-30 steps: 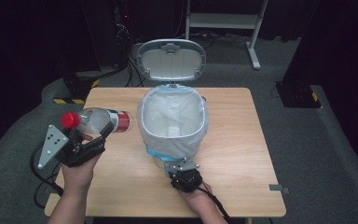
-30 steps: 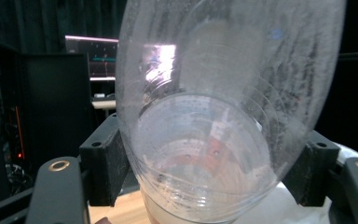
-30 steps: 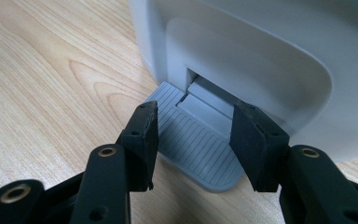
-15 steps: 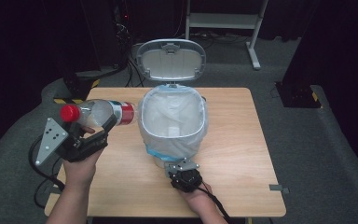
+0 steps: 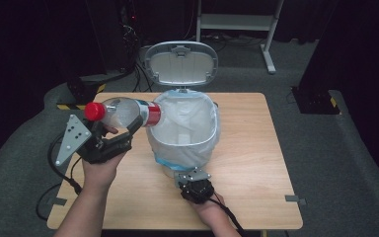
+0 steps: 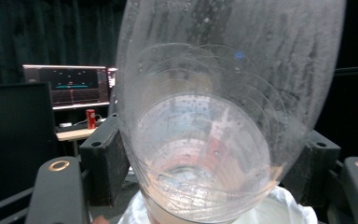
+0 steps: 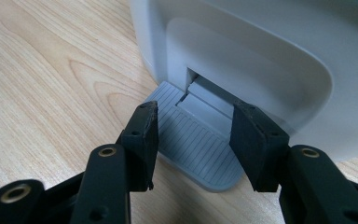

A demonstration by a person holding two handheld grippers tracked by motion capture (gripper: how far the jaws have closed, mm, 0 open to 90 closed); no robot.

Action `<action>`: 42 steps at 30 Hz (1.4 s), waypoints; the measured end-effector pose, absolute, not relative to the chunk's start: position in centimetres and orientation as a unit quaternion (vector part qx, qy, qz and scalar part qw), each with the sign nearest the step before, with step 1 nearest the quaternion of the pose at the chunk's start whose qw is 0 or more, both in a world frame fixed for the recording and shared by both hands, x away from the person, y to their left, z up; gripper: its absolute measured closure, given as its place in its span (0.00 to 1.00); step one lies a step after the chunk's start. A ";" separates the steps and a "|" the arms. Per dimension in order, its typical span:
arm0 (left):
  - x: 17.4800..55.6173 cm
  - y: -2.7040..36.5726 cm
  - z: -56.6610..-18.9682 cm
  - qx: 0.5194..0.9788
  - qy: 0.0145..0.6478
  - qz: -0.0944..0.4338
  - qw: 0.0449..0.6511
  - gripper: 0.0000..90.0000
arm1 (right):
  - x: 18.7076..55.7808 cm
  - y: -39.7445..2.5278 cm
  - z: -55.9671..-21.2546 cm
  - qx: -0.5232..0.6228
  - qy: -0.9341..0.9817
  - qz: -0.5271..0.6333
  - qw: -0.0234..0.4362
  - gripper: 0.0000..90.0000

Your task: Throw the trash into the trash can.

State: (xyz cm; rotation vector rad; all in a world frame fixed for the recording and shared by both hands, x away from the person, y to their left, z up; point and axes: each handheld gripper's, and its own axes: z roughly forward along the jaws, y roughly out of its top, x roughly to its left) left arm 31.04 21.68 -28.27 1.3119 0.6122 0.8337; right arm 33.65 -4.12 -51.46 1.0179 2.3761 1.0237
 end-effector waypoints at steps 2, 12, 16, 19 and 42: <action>31.3 21.1 -28.2 0.585 0.268 0.367 0.672 0.30 | 33.6 -4.1 -51.5 0.361 0.840 0.363 0.179 0.57; 33.3 18.0 -28.1 0.609 0.249 0.341 0.671 0.30 | 33.6 -4.1 -51.5 0.361 0.840 0.364 0.179 0.57; 34.2 16.6 -28.0 0.616 0.248 0.330 0.671 0.30 | 33.6 -4.1 -51.5 0.360 0.840 0.365 0.179 0.57; 34.9 15.7 -28.0 0.624 0.249 0.324 0.666 0.30 | 33.6 -4.1 -51.5 0.360 0.840 0.365 0.179 0.57; 38.3 13.8 -28.1 0.647 0.273 0.310 0.641 0.30 | 33.7 -4.1 -51.5 0.361 0.840 0.365 0.174 0.57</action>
